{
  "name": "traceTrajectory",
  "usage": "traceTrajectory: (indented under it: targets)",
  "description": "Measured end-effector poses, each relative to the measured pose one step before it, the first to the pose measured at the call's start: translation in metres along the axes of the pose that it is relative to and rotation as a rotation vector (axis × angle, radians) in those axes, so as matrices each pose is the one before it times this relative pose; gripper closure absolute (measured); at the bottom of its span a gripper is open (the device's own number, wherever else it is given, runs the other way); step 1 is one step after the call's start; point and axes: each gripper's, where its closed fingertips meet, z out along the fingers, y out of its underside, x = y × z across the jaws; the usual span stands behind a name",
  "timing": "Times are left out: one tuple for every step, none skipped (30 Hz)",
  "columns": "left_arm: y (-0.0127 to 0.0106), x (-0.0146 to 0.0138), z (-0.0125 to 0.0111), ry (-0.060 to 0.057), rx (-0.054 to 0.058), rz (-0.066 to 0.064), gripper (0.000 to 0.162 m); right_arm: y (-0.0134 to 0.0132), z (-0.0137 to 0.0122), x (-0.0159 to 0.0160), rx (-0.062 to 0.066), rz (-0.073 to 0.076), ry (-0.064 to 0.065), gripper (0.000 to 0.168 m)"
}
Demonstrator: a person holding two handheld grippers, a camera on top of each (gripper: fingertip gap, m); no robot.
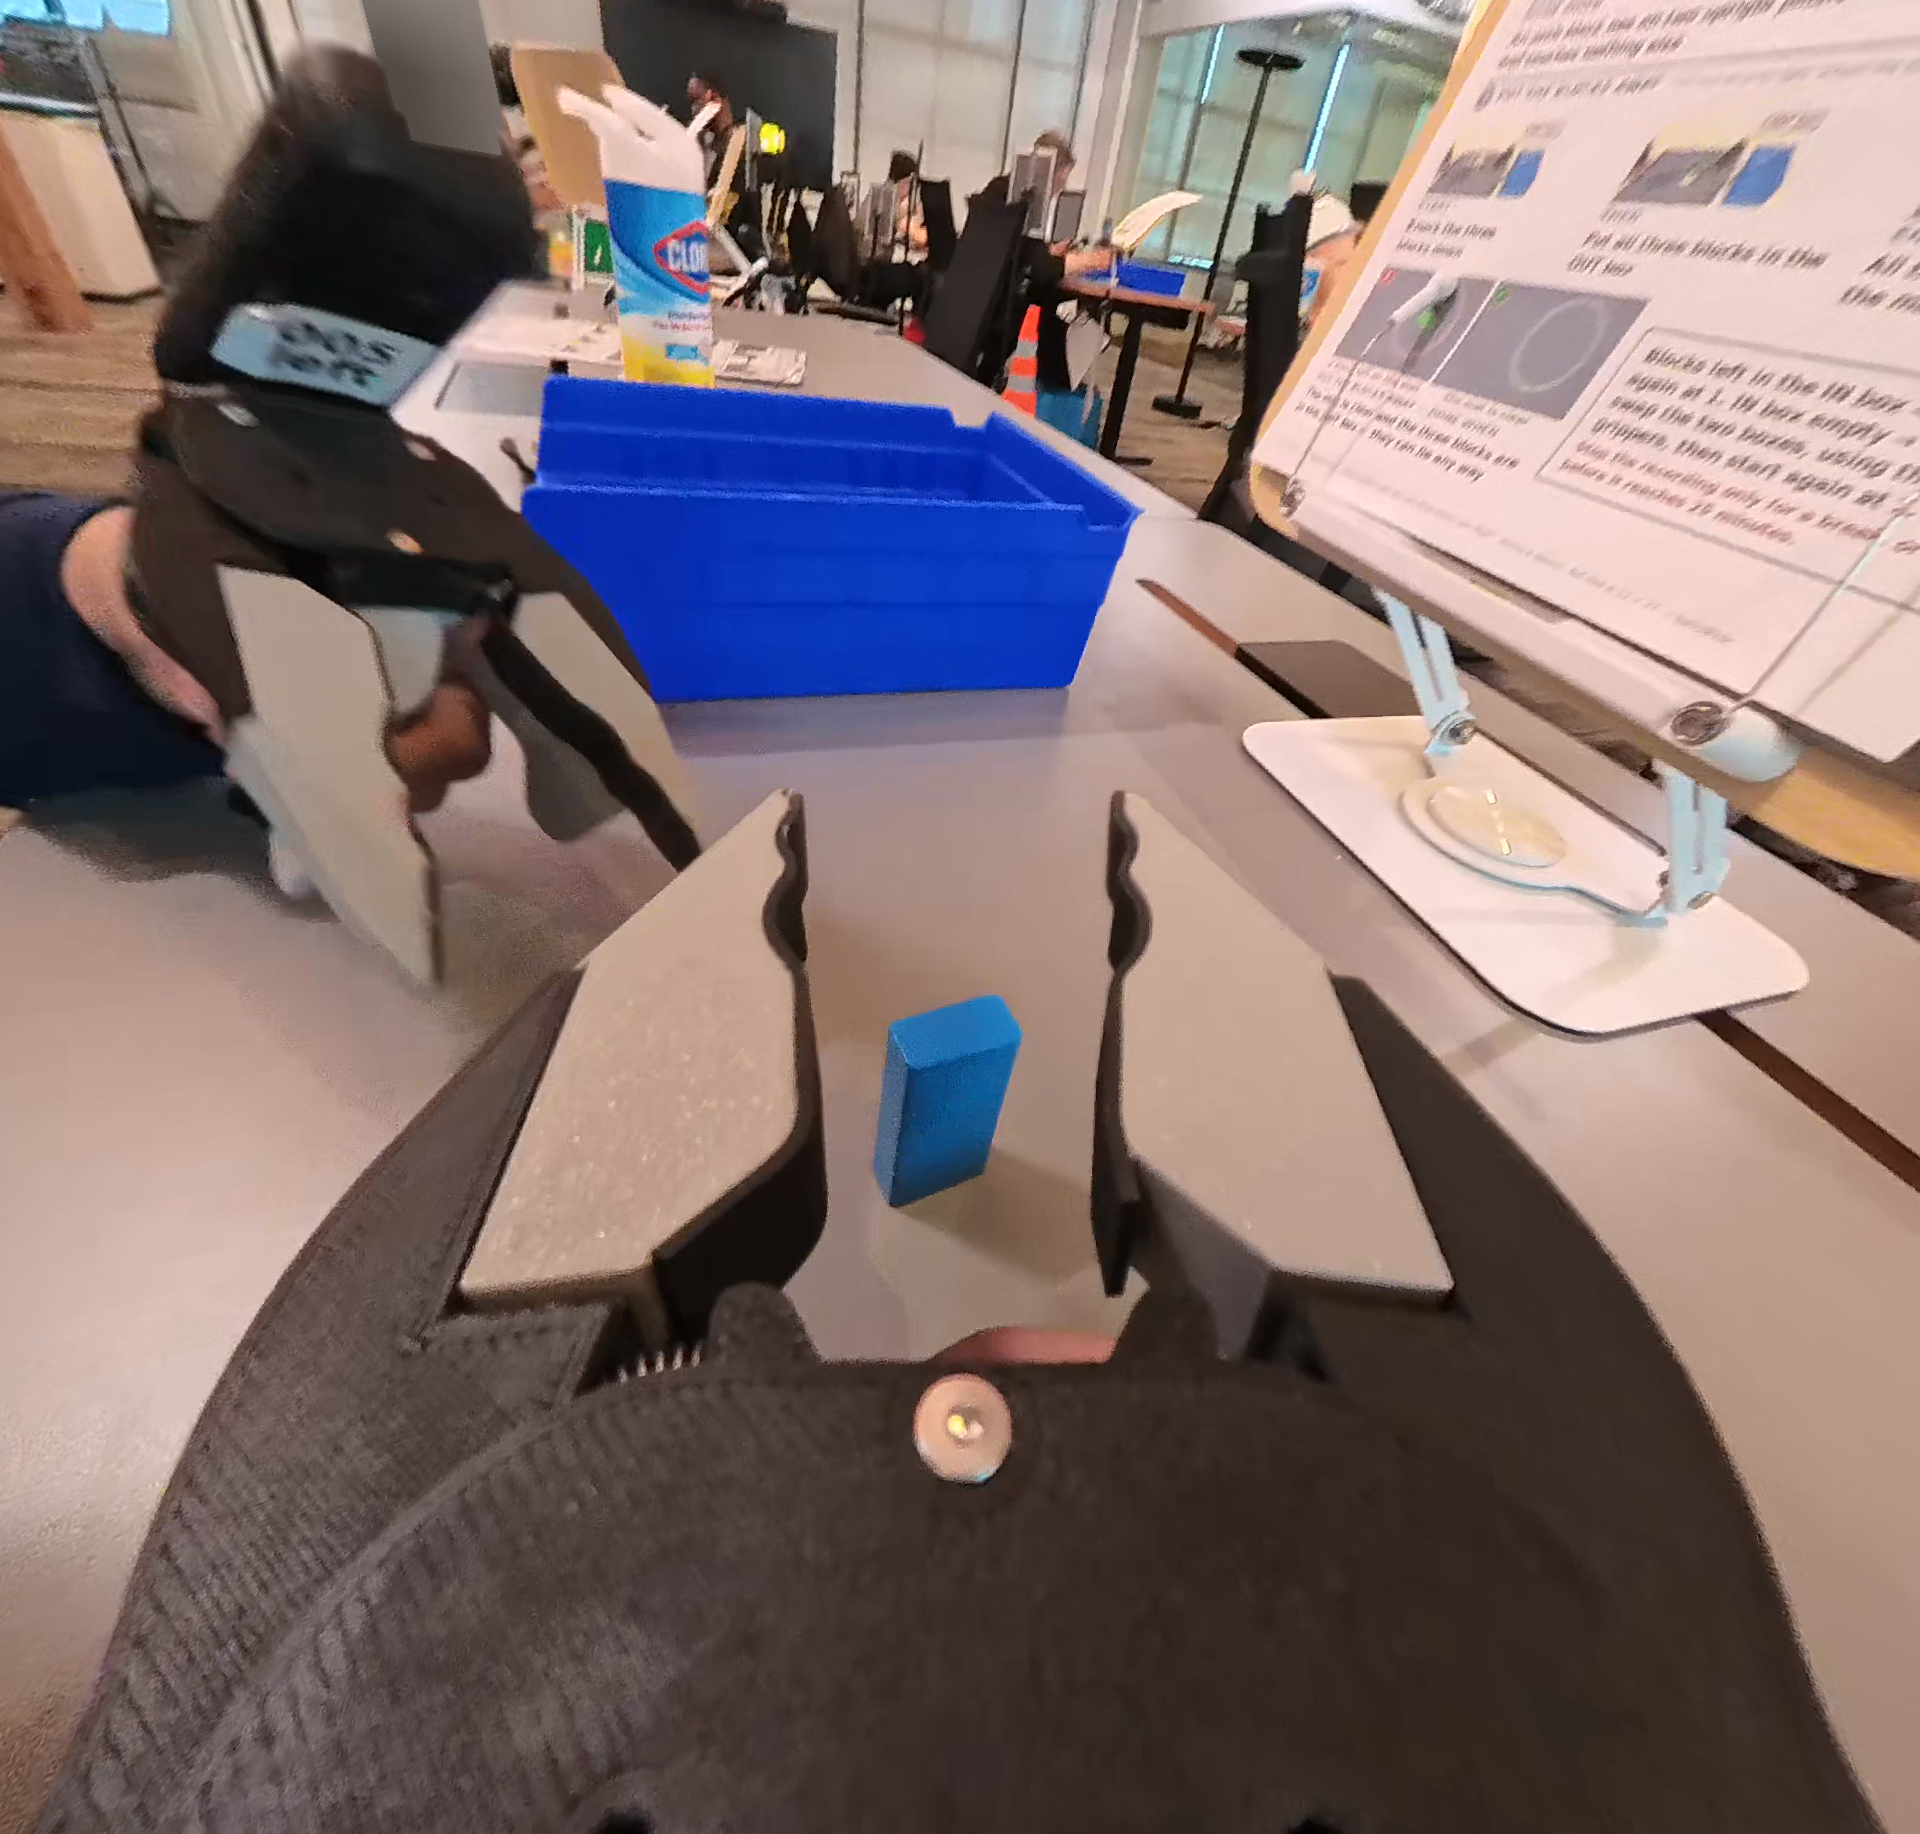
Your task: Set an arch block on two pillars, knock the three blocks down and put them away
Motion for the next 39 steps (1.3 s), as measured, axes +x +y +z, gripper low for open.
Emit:
traceTrajectory:
  targets:
    - [-0.00797,0.00693,-0.01215,0.0031,0.0373,0.0130,0.090,-0.00345,-0.00223,-0.00045,0.0139,-0.0053,0.0103,0.113]
    - [-0.01130,0.00541,-0.01503,-0.0044,0.0503,0.0207,0.091,-0.00252,-0.00159,-0.00013,0.0106,-0.0028,0.0088,0.114]
    - [-0.01313,0.00303,-0.01646,-0.0109,0.0524,0.0171,0.092,-0.00194,-0.00093,0.00020,0.0088,0.0007,0.0074,0.114]
    - [-0.01362,0.00059,-0.01720,-0.0113,0.0500,0.0079,0.093,-0.00097,-0.00029,-0.00042,0.0047,0.0047,0.0017,0.114]
    - [-0.01247,-0.00247,-0.01696,-0.0119,0.0385,0.0015,0.094,0.00030,0.00014,-0.00033,-0.0022,0.0063,0.0000,0.114]
    - [-0.01008,-0.00714,-0.01642,-0.0194,0.0204,0.0002,0.094,0.00082,0.00034,0.00010,-0.0054,0.0035,0.0020,0.114]
    - [-0.00865,-0.01322,-0.01570,-0.0347,0.0096,-0.0023,0.094,0.00076,0.00032,0.00049,-0.0037,-0.0001,0.0040,0.114]
    - [-0.00808,-0.02034,-0.01480,-0.0559,0.0082,-0.0062,0.094,0.00039,0.00011,0.00048,-0.0016,-0.0008,0.0038,0.114]
    - [-0.00692,-0.02648,-0.01300,-0.0721,0.0061,-0.0093,0.095,0.00032,0.00013,0.00039,-0.0023,0.0005,0.0022,0.114]
    - [-0.00490,-0.02947,-0.00993,-0.0735,-0.0011,-0.0124,0.097,0.00005,-0.00008,0.00027,-0.0011,0.0010,0.0023,0.114]
    - [-0.00209,-0.03017,-0.00572,-0.0682,-0.0132,-0.0147,0.098,-0.00045,-0.00020,-0.00012,0.0017,0.0005,0.0010,0.114]
    - [0.00192,-0.02990,-0.00103,-0.0669,-0.0303,-0.0097,0.098,-0.00018,-0.00007,-0.00013,0.0004,0.0003,0.0005,0.114]
    - [0.00663,-0.02901,0.00351,-0.0718,-0.0526,0.0056,0.099,0.00018,-0.00014,-0.00012,-0.0015,-0.0001,0.0011,0.114]
    - [0.01069,-0.02596,0.00772,-0.0704,-0.0699,0.0149,0.098,0.00047,0.00004,0.00005,-0.0023,-0.0005,0.0019,0.114]
    - [0.01157,-0.01930,0.01084,-0.0487,-0.0720,0.0050,0.096,0.00049,0.00011,0.00026,-0.0016,0.0003,0.0030,0.114]
    - [0.00937,-0.01188,0.01273,-0.0207,-0.0607,-0.0160,0.091,0.00067,0.00016,-0.00009,-0.0013,0.0016,0.0003,0.115]
    - [0.00621,-0.00574,0.01347,-0.0002,-0.0456,-0.0277,0.090,0.00086,0.00022,-0.00040,-0.0035,0.0017,-0.0024,0.115]
    - [0.00502,-0.00160,0.01381,0.0106,-0.0409,-0.0213,0.091,0.00097,0.00028,-0.00026,-0.0037,0.0008,-0.0012,0.115]
    - [0.00580,-0.00050,0.01387,0.0063,-0.0476,-0.0061,0.091,0.00082,0.00022,0.00001,-0.0033,-0.0006,0.0004,0.114]
    - [0.00622,-0.00247,0.01357,-0.0154,-0.0528,0.0061,0.091,0.00065,0.00025,-0.00012,-0.0028,-0.0001,-0.0003,0.115]
    - [0.00663,-0.00454,0.01262,-0.0362,-0.0535,0.0194,0.089,0.00038,-0.00013,-0.00016,-0.0020,0.0007,-0.0007,0.115]
    - [0.00705,-0.00557,0.01107,-0.0456,-0.0554,0.0341,0.088,0.00028,-0.00022,-0.00019,-0.0029,-0.0005,-0.0007,0.115]
    - [0.00401,-0.00485,0.00755,-0.0342,-0.0390,0.0261,0.086,0.00006,-0.00061,-0.00013,-0.0018,-0.0023,0.0005,0.115]
    - [0.00052,-0.00470,0.00255,-0.0155,-0.0226,0.0021,0.091,-0.00029,-0.00080,-0.00029,0.0007,-0.0031,0.0001,0.115]
    - [-0.00022,-0.00977,-0.00103,-0.0357,-0.0233,0.0056,0.096,-0.00018,-0.00070,-0.00062,0.0000,-0.0018,-0.0025,0.115]
    - [-0.00107,-0.01770,-0.00272,-0.0834,-0.0126,0.0293,0.101,-0.00018,-0.00051,-0.00068,-0.0006,0.0000,-0.0044,0.115]
    - [-0.00125,-0.02058,-0.00287,-0.0997,-0.0021,0.0350,0.106,-0.00026,-0.00005,-0.00072,-0.0002,0.0005,-0.0052,0.115]
    - [-0.00072,-0.01611,-0.00212,-0.0676,-0.0010,0.0170,0.111,-0.00018,0.00028,-0.00091,-0.0021,-0.0009,-0.0055,0.115]
    - [-0.00164,-0.00616,-0.00178,-0.0048,0.0044,-0.0145,0.105,-0.00021,0.00044,-0.00087,-0.0032,-0.0038,-0.0037,0.114]
    - [-0.00474,0.00580,-0.00296,0.0645,0.0218,-0.0457,0.092,-0.00016,0.00056,-0.00120,-0.0037,-0.0070,-0.0020,0.115]
    - [-0.00784,0.01407,-0.00363,0.1057,0.0387,-0.0646,0.088,-0.00005,0.00070,-0.00146,-0.0045,-0.0083,-0.0019,0.115]
    - [-0.00805,0.01550,-0.00195,0.1018,0.0388,-0.0639,0.091,-0.00012,0.00076,-0.00177,-0.0044,-0.0083,-0.0026,0.115]
    - [-0.00546,0.01142,0.00127,0.0664,0.0233,-0.0473,0.092,-0.00004,0.00082,-0.00173,-0.0045,-0.0081,-0.0016,0.115]
    - [-0.00253,0.00652,0.00445,0.0310,0.0056,-0.0311,0.093,0.00014,0.00087,-0.00155,-0.0044,-0.0079,-0.0010,0.115]
    - [0.00002,0.00242,0.00652,0.0073,-0.0088,-0.0233,0.093,0.00028,0.00080,-0.00138,-0.0047,-0.0072,0.0001,0.115]
    - [0.00141,-0.00018,0.00781,-0.0076,-0.0170,-0.0233,0.094,0.00040,0.00065,-0.00106,-0.0044,-0.0060,0.0005,0.115]
    - [0.00201,0.00090,0.00831,-0.0031,-0.0188,-0.0256,0.091,0.00060,0.00066,-0.00081,-0.0040,-0.0046,0.0007,0.115]
    - [0.00267,0.00376,0.00802,0.0127,-0.0197,-0.0250,0.088,0.00062,0.00045,-0.00049,-0.0042,-0.0035,0.0009,0.115]
    - [0.00260,0.00389,0.00752,0.0099,-0.0186,-0.0198,0.087,0.00066,0.00050,-0.00026,-0.0040,-0.0028,-0.0001,0.115]
